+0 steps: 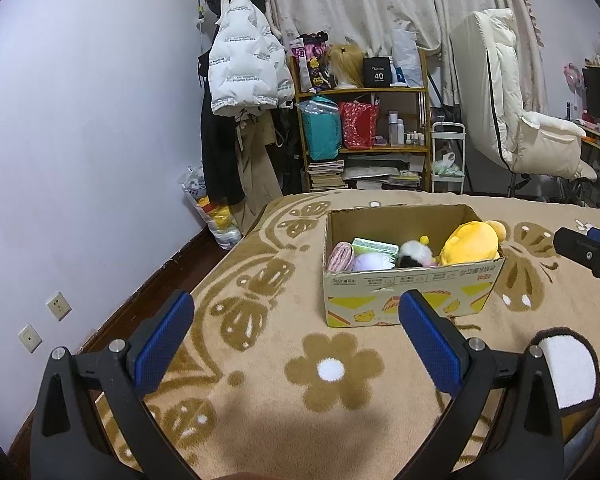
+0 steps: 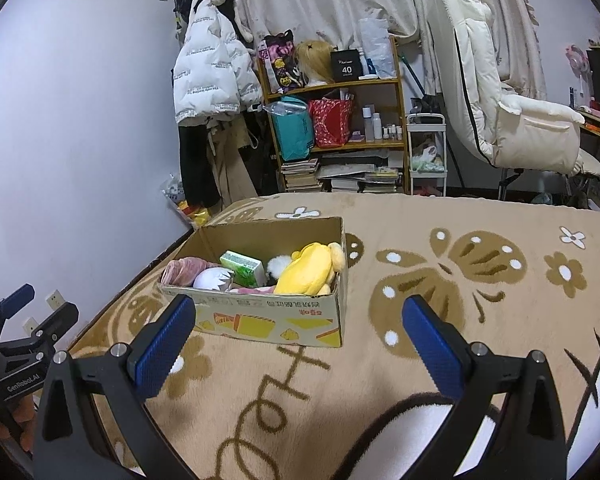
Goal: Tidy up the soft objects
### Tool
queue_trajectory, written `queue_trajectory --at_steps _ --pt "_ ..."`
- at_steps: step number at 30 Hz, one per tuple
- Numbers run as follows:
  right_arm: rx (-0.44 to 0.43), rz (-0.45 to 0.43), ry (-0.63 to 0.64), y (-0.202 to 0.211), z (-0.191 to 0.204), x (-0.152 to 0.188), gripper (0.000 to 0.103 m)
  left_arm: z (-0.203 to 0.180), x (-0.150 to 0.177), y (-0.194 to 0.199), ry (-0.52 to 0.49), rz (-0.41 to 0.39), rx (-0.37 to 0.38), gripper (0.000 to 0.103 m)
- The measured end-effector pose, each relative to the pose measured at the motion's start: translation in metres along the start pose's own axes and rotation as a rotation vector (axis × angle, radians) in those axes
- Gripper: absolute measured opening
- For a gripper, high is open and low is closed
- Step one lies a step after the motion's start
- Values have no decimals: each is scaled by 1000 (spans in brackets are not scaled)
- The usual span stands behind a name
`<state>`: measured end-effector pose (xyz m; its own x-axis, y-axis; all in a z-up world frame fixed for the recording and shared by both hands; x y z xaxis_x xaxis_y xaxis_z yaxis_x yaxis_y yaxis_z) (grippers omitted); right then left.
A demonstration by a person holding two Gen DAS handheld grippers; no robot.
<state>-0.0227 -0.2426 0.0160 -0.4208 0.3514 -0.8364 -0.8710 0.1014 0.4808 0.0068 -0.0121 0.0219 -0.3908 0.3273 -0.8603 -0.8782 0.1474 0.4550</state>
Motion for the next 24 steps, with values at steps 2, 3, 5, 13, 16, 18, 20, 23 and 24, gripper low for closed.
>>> queue_trajectory --at_steps 2,3,5,13,16,18,20,23,24 --pt "1 2 3 0 0 0 103 0 1 0 -5 1 3 101" --pt "2 2 4 0 0 1 103 0 1 0 -7 2 5 101" --pt "1 2 3 0 1 1 103 -1 1 0 -9 3 9 101" --pt "6 4 1 -1 0 2 103 -2 1 0 -16 7 17 101" --pt "5 3 4 -1 1 2 103 -4 1 0 -20 8 19 101" --pt "4 3 2 -1 0 1 103 -4 2 0 -22 8 20 101" --pt "5 3 3 -1 0 1 103 -5 2 0 -22 8 19 101" --pt "5 3 2 -1 0 0 103 -5 3 0 -21 10 23 101" --pt "4 3 1 -1 1 1 103 -5 3 0 -22 10 24 101"
Point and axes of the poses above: each gripper's, at about its wrist camera, not at the fingertips, and y roughly against the way its jaws point, z to its left, x to its underside, the point moved 3 cm from there along -y, roughly the way its jaws point, and after that the axes turned 7 degrees about -y, right-handed, at the moved point
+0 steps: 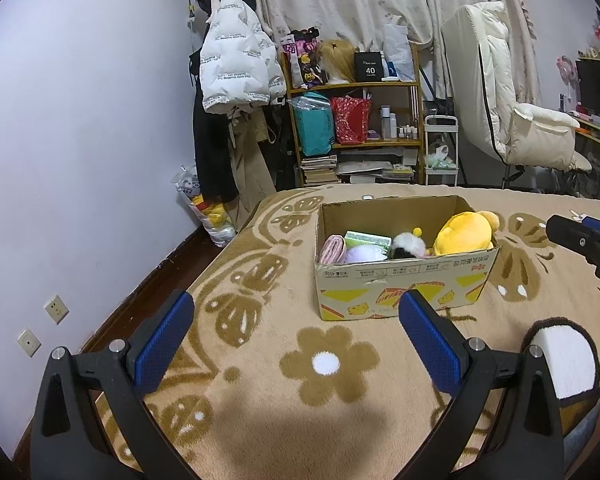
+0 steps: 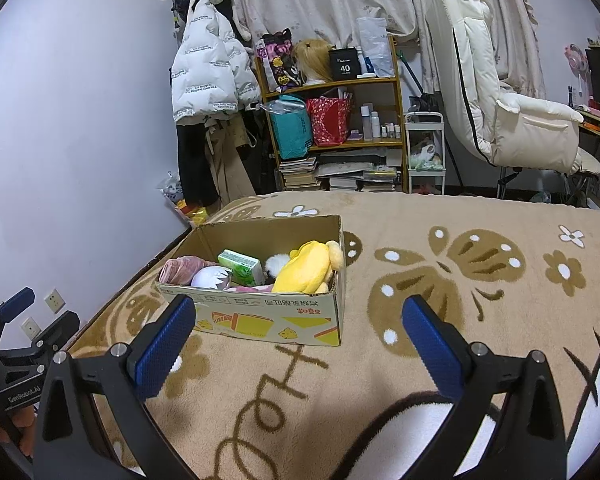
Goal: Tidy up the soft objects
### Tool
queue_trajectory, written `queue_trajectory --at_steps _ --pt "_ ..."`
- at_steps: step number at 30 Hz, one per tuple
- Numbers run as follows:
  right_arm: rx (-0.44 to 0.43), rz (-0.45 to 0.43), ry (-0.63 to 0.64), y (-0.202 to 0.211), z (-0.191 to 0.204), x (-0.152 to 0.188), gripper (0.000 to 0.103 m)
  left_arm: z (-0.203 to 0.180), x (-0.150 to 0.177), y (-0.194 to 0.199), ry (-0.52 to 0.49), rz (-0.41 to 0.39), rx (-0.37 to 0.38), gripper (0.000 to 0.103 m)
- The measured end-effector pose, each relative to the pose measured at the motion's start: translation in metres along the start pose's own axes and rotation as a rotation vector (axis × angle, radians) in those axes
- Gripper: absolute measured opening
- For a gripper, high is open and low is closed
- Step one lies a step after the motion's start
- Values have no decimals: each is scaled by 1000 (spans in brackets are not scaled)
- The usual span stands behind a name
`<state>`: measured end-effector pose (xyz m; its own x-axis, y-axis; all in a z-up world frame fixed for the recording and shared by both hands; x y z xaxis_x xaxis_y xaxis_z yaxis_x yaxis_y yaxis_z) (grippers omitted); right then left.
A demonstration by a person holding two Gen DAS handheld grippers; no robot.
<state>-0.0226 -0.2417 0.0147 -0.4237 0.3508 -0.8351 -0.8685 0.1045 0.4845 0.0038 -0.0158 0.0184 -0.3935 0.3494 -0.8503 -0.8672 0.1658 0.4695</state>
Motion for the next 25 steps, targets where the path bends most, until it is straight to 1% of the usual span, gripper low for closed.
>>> queue_trajectory --at_steps 25 --pt "1 -3 -1 0 -1 0 103 3 2 0 -5 2 1 101"
Point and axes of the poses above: each gripper's, at about its wrist camera, not at the fingertips, and y roughly against the way its jaws point, z to its left, x to its underside, the point moved 3 cm from there along -y, roughly the way its jaws point, and after that the axes turned 7 degrees about -y, right-handed, at the moved point
